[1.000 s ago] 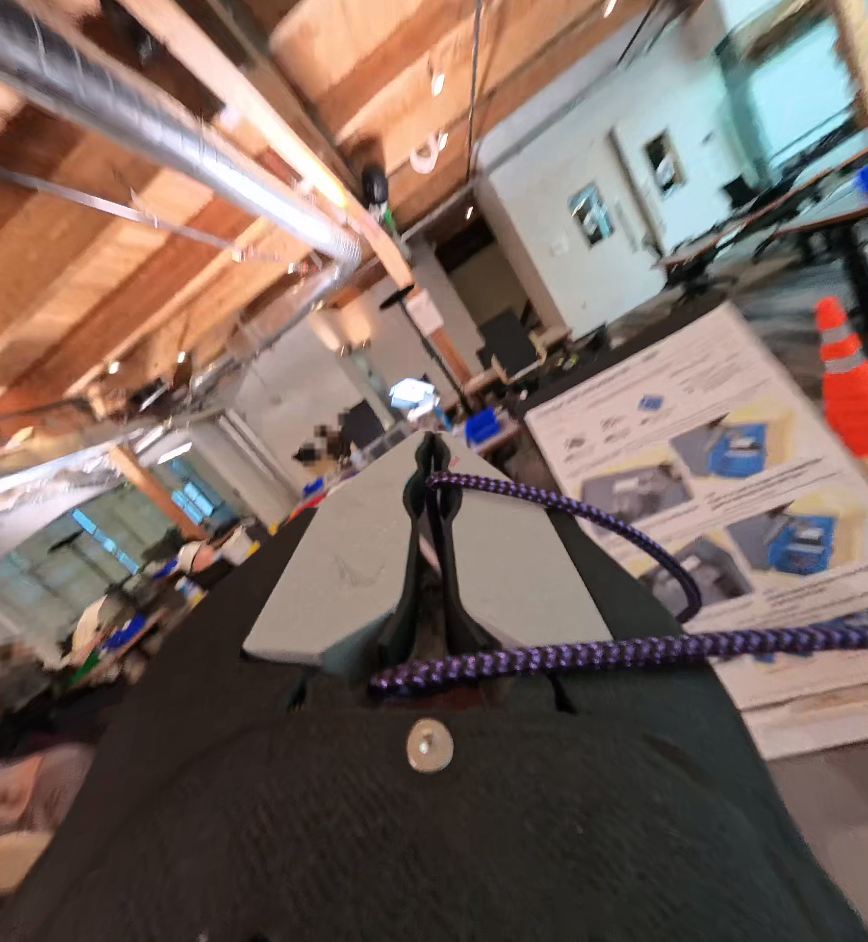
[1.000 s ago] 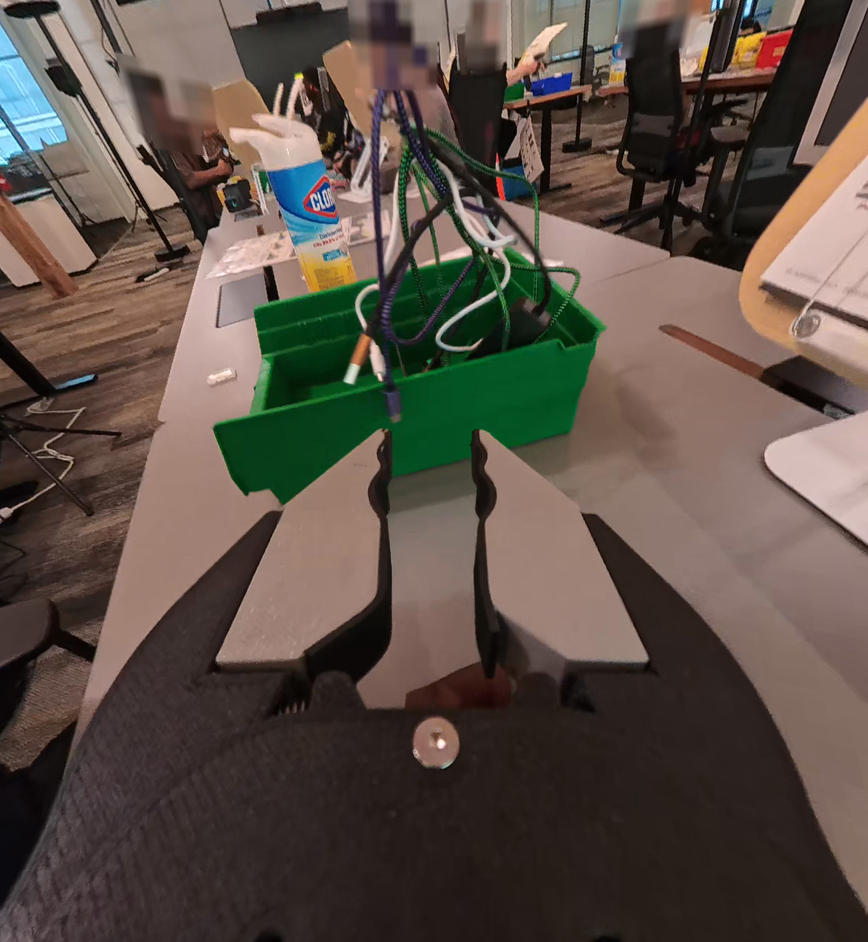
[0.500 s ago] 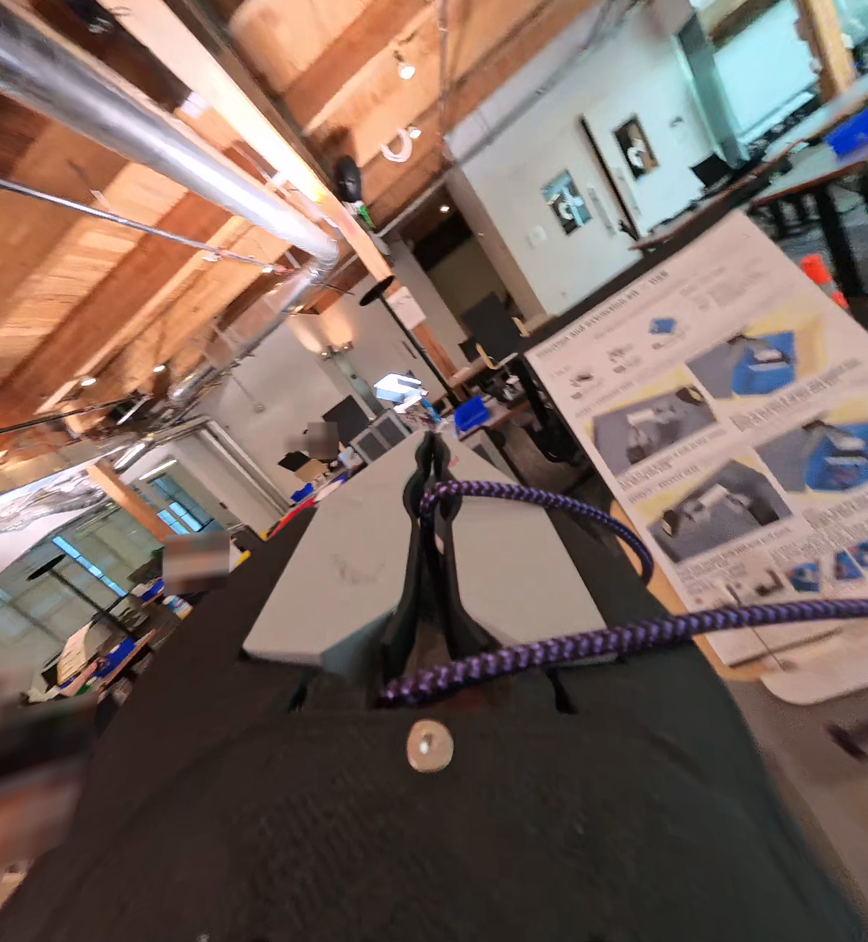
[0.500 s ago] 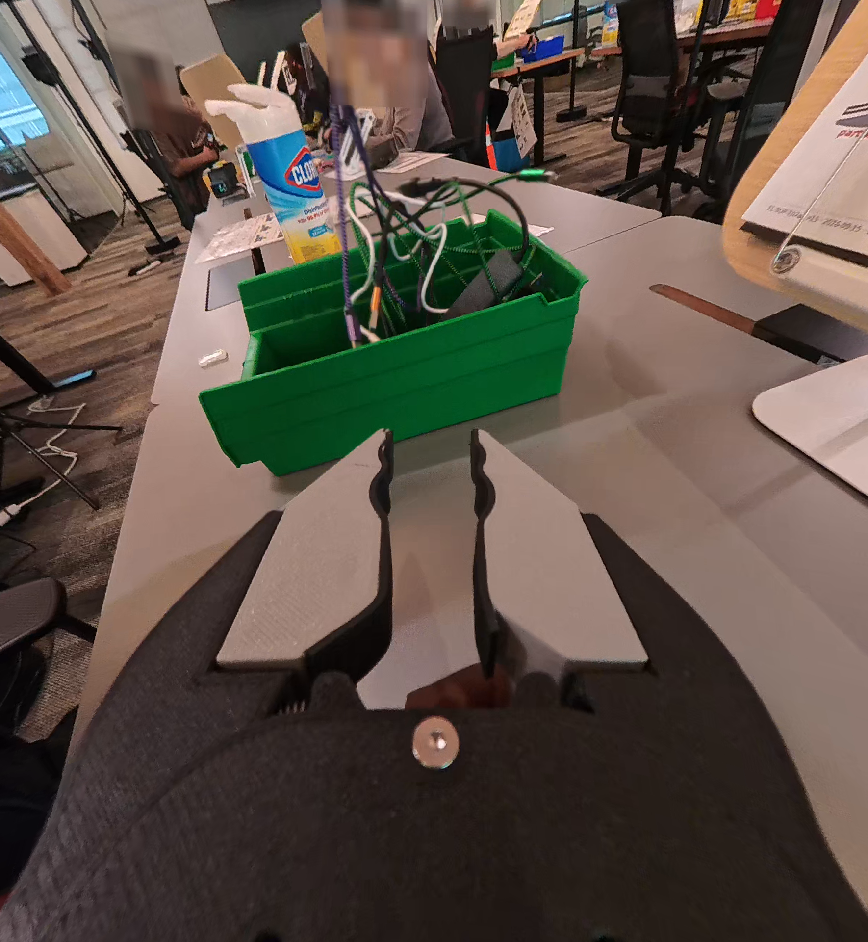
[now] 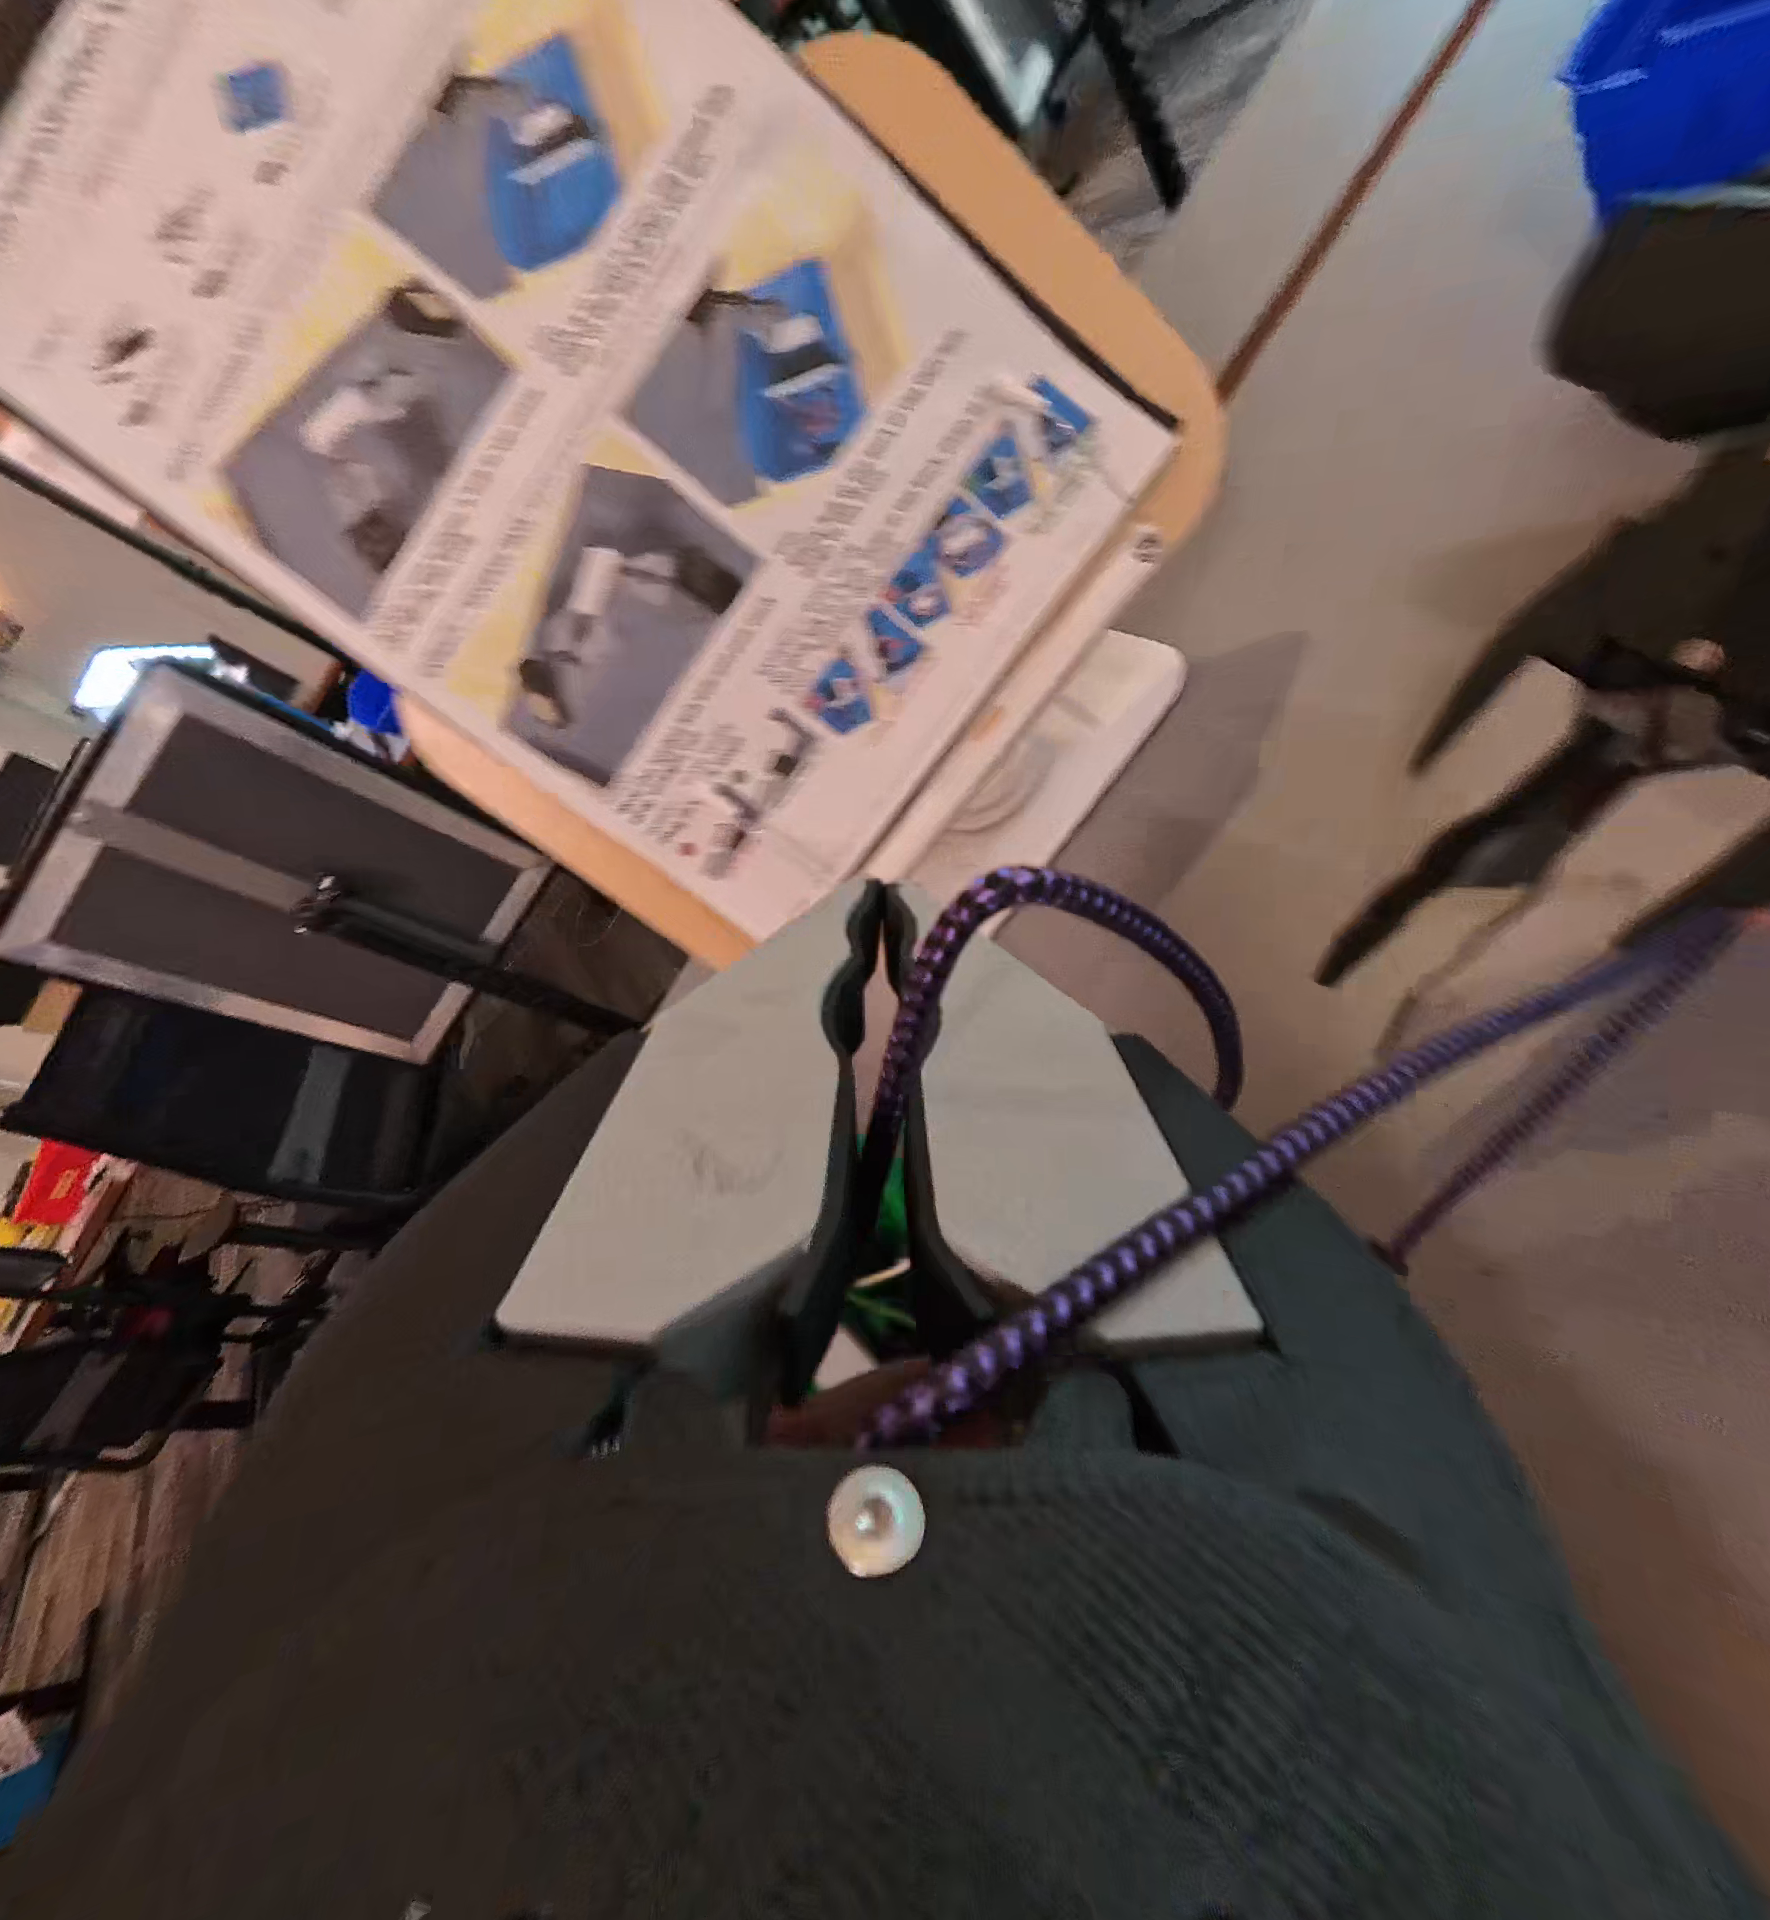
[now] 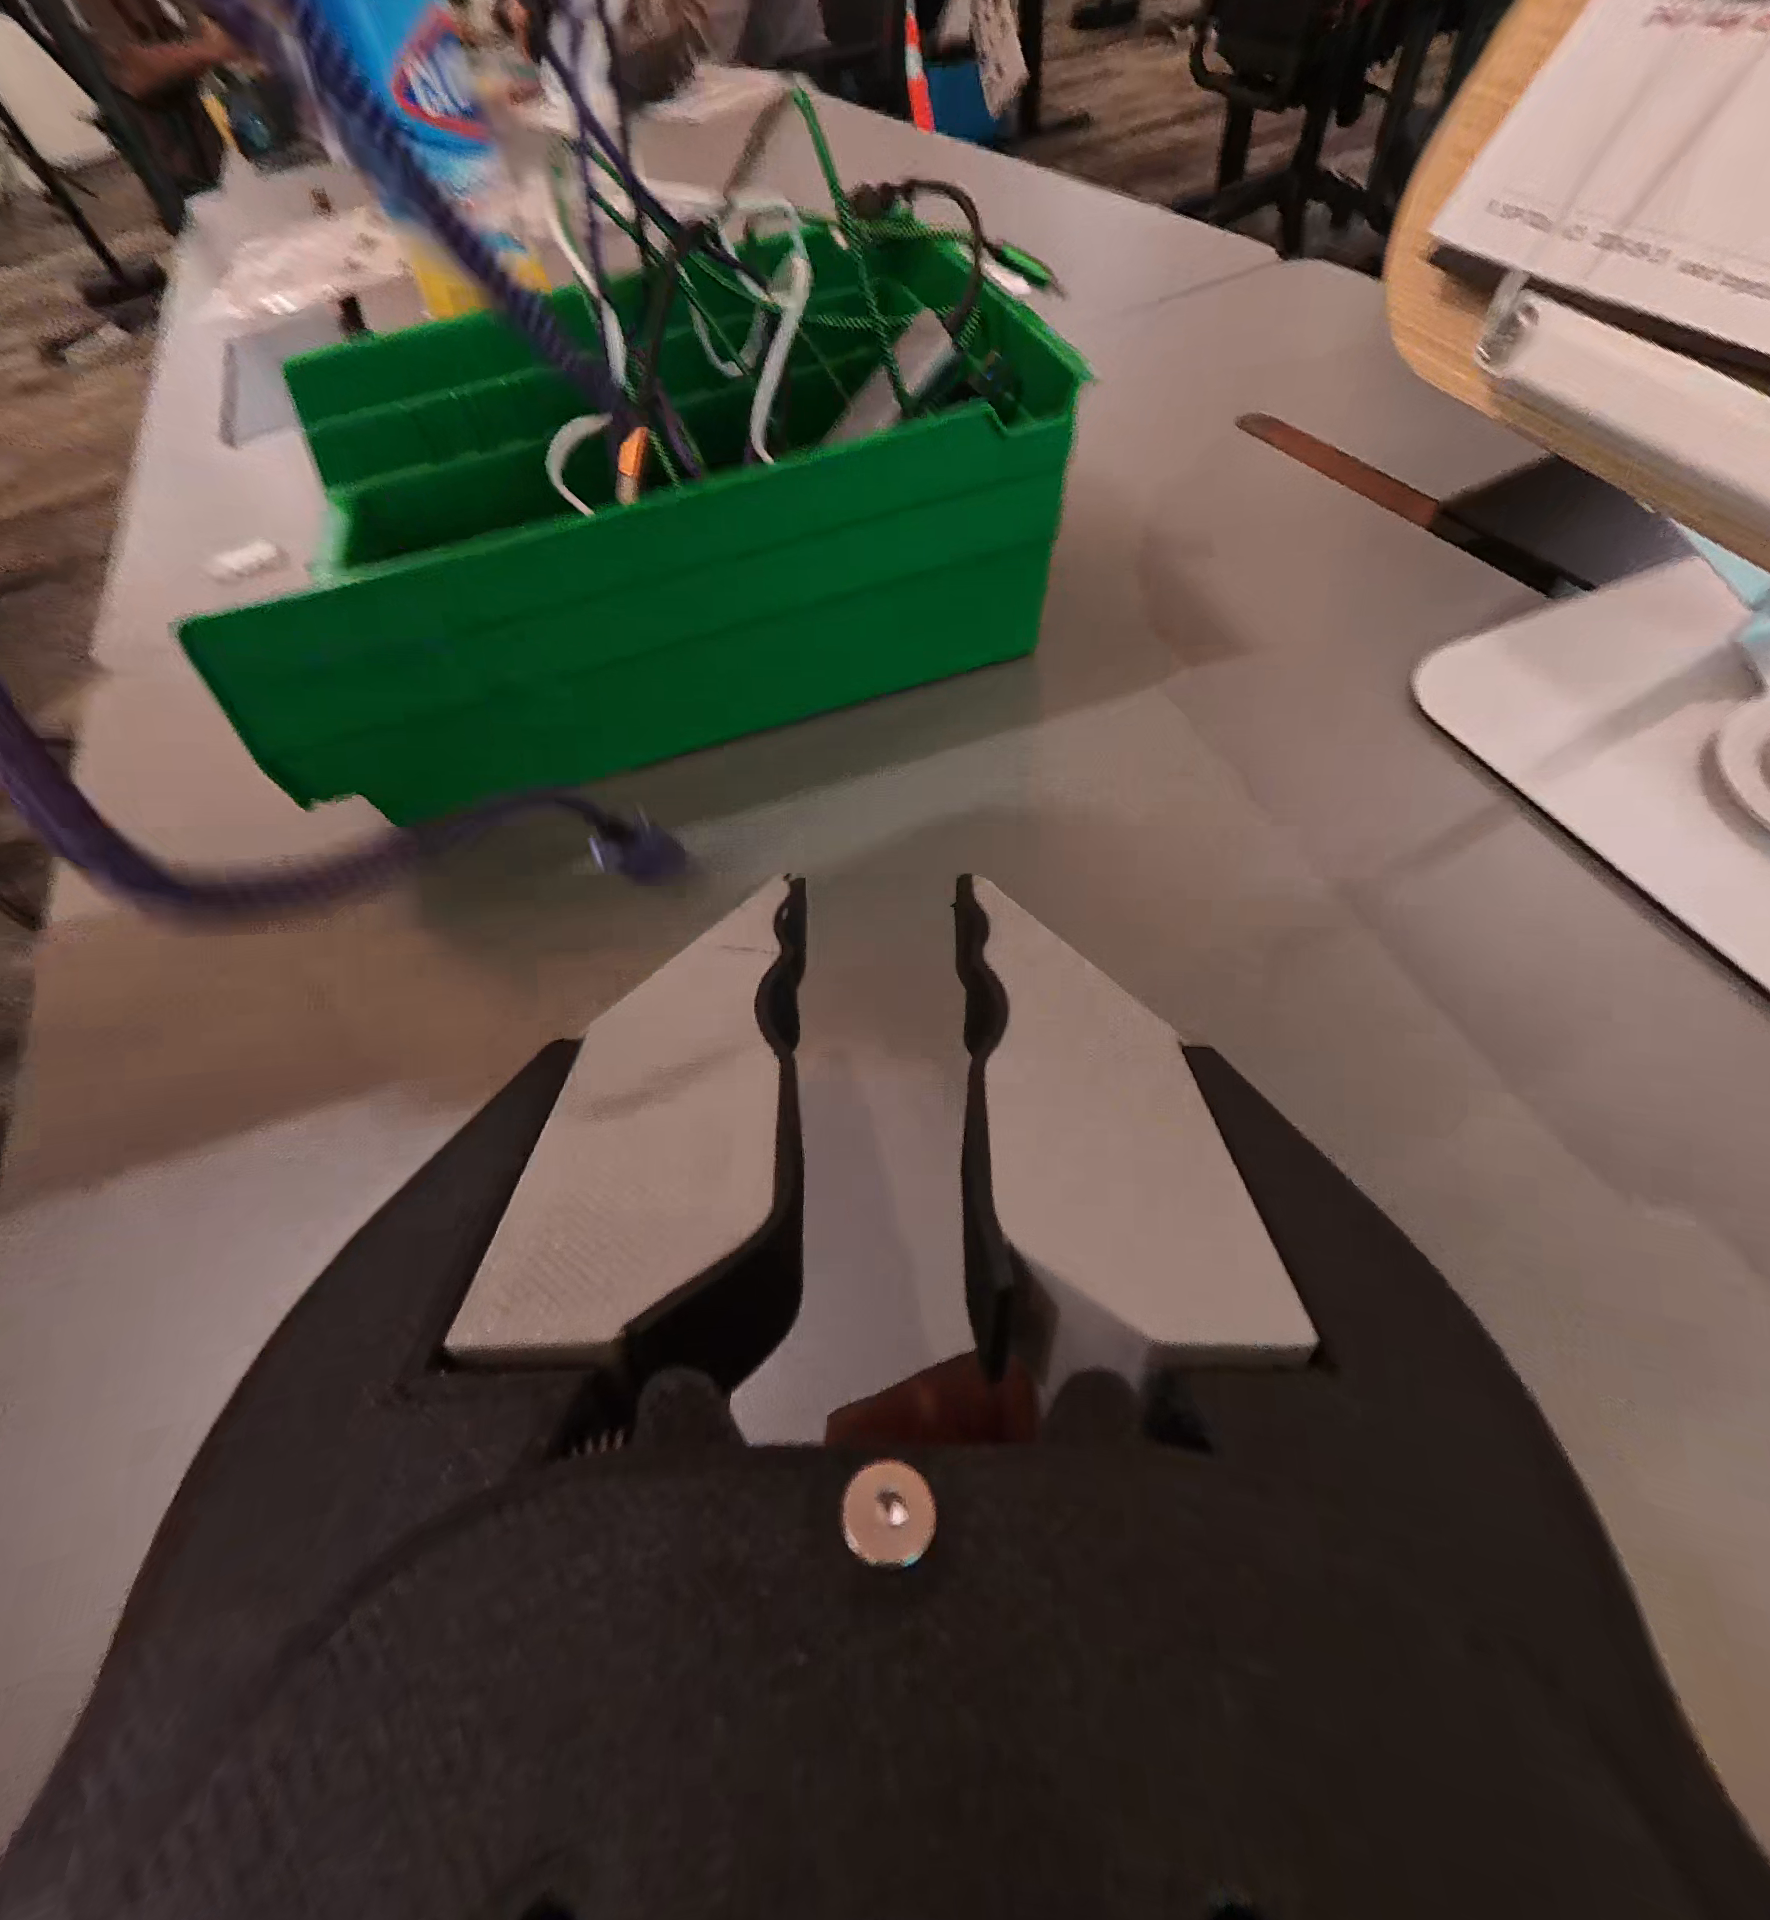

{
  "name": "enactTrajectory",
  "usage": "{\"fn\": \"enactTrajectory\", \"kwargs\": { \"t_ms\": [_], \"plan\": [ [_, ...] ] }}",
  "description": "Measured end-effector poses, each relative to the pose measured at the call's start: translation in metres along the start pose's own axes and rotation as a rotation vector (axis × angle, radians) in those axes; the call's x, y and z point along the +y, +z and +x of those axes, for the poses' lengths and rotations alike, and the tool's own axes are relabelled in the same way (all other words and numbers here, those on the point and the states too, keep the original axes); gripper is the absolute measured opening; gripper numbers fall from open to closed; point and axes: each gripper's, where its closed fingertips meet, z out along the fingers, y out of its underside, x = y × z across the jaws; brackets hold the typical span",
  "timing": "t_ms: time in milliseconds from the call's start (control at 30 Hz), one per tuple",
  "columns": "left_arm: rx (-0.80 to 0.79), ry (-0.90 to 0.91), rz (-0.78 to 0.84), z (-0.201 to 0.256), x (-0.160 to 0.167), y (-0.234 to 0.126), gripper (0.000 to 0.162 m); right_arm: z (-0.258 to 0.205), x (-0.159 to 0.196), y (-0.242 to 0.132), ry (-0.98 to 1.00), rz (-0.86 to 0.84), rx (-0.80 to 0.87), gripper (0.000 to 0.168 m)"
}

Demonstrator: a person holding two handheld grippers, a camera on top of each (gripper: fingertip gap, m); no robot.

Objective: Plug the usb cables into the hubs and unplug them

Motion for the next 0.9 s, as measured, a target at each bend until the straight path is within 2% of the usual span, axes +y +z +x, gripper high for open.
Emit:
{"fn": "enactTrajectory", "kwargs": {
  "t_ms": [67,200,267,333,367,467,567,667,800,833,867,900],
  "plan": [
    [0.019,0.036,-0.008,0.045,0.005,0.011,0.000,0.016,0.014,-0.010,-0.008,-0.064,0.045,0.020],
    [0.058,0.071,-0.036,0.127,0.025,0.021,0.000,0.040,0.036,-0.036,0.060,-0.105,0.094,0.022],
    [0.178,0.006,-0.037,0.175,0.031,0.017,0.039,0.045,0.038,-0.043,0.093,-0.094,0.098,0.024],
    [0.248,-0.042,-0.025,0.208,0.030,0.011,0.060,0.051,0.040,-0.045,0.097,-0.095,0.115,0.024],
    [0.248,-0.043,0.006,0.217,0.026,0.007,0.065,0.052,0.040,-0.045,0.096,-0.095,0.123,0.024],
    [0.224,-0.038,0.069,0.229,0.015,-0.005,0.064,0.052,0.040,-0.043,0.095,-0.096,0.129,0.024],
    [0.265,-0.144,0.082,0.232,0.008,-0.028,0.063,0.054,0.044,-0.042,0.071,-0.119,0.156,0.025],
    [0.258,-0.250,0.150,0.211,-0.002,-0.062,0.073,0.058,0.046,-0.042,0.078,-0.119,0.166,0.025],
    [0.218,-0.300,0.268,0.168,-0.012,-0.106,0.089,0.058,0.044,-0.042,0.126,-0.095,0.139,0.026],
    [0.168,-0.311,0.306,0.154,-0.014,-0.109,0.080,0.059,0.043,-0.042,0.134,-0.091,0.141,0.026],
    [0.106,-0.331,0.320,0.141,-0.013,-0.105,0.062,0.060,0.043,-0.041,0.141,-0.088,0.141,0.026],
    [0.069,-0.333,0.292,0.135,-0.009,-0.096,0.059,0.060,0.043,-0.040,0.148,-0.085,0.139,0.026]
  ]
}}
